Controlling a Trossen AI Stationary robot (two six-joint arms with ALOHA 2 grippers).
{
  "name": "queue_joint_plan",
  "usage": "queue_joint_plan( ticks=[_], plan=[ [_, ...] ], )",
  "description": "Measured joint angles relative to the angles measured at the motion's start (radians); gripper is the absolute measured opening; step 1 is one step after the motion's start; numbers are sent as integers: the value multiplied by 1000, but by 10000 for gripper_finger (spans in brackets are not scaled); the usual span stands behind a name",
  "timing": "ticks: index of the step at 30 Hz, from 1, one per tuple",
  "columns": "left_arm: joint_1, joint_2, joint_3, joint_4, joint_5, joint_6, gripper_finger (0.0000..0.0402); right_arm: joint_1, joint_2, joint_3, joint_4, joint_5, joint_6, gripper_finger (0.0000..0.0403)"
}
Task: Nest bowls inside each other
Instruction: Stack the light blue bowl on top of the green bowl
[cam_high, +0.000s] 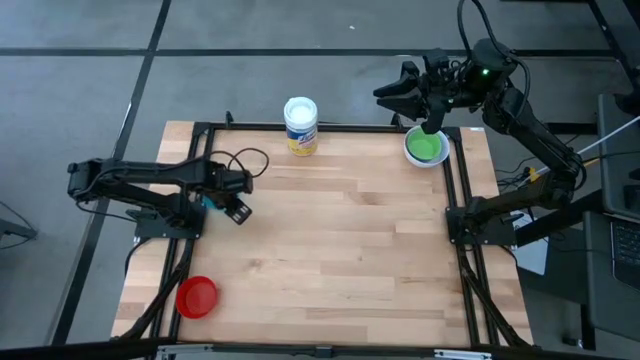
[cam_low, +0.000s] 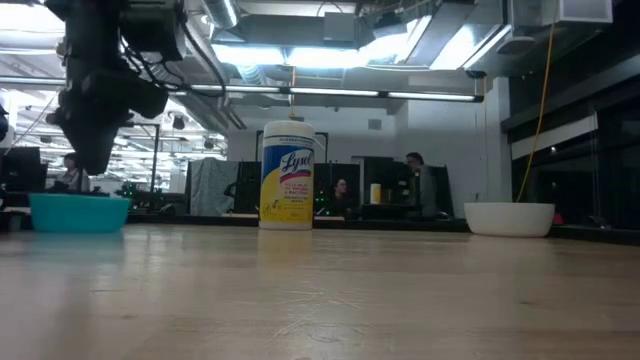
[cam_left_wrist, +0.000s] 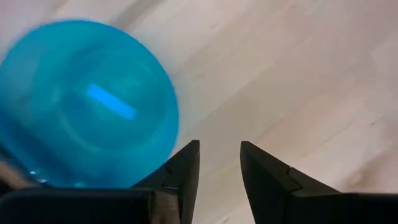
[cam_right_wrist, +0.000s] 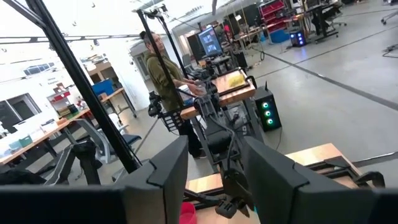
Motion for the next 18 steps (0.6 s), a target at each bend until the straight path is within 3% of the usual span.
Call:
queue_joint_plan(
  ticks=[8,18],
  plan=[
    [97,0,-21,-53,-7,96,112,0,0,0,10,0,0,168],
    [220,4,-56,22,49,232,112,0,0,0,12,0,0,159]
  ],
)
